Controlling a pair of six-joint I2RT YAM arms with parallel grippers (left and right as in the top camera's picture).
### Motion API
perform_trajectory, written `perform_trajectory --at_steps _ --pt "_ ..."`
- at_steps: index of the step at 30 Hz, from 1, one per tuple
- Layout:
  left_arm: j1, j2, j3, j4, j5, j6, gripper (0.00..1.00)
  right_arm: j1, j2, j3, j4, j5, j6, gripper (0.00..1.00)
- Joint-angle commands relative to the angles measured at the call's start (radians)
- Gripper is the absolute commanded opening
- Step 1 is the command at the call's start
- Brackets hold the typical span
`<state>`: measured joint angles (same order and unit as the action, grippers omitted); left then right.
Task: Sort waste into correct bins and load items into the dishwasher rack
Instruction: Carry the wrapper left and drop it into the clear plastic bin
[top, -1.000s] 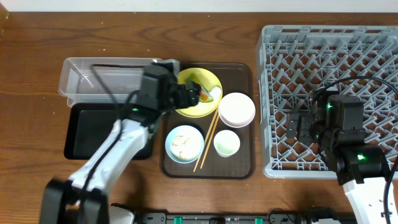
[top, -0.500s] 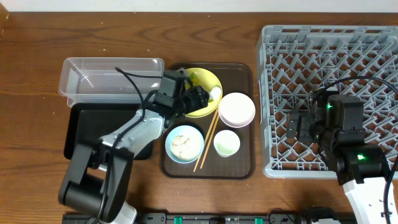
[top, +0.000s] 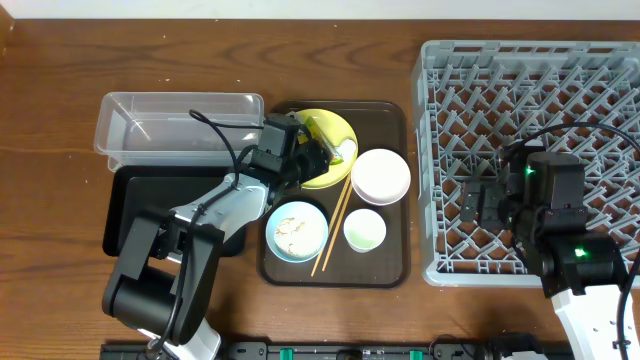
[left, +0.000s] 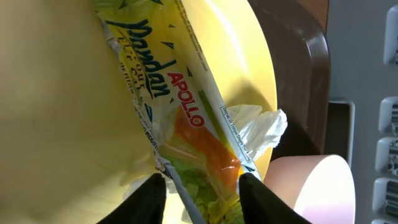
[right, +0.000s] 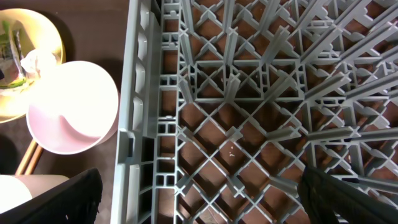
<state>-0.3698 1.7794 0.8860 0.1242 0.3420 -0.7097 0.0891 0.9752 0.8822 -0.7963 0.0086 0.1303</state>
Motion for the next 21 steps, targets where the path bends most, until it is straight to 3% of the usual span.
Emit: perform_trajectory --at_steps 1,6,8,11,17,21 --pt "-0.003 0.005 0.018 0.0 0.006 0.001 0.32 -0.005 0.0 0.019 -0.002 0.01 0.011 0.99" --pt "-0.003 0.005 0.018 -0.003 0.012 0.001 0.19 -0.005 0.0 0.019 -0.002 0.01 0.011 0.99" --pt "-0.003 0.003 0.018 -0.003 0.031 0.001 0.06 -0.005 0.0 0.019 -0.001 0.01 0.011 0.99" --pt "-0.003 -0.012 0.018 -0.011 0.052 0.011 0.06 -0.005 0.0 0.019 -0.002 0.01 0.011 0.99" --pt "-0.002 -0.134 0.018 -0.049 0.049 0.147 0.06 -0.005 0.0 0.019 -0.002 0.01 0.011 0.99" --pt "0.0 -0.255 0.018 -0.069 -0.044 0.228 0.06 -0.005 0.0 0.019 -0.002 0.01 0.011 0.99"
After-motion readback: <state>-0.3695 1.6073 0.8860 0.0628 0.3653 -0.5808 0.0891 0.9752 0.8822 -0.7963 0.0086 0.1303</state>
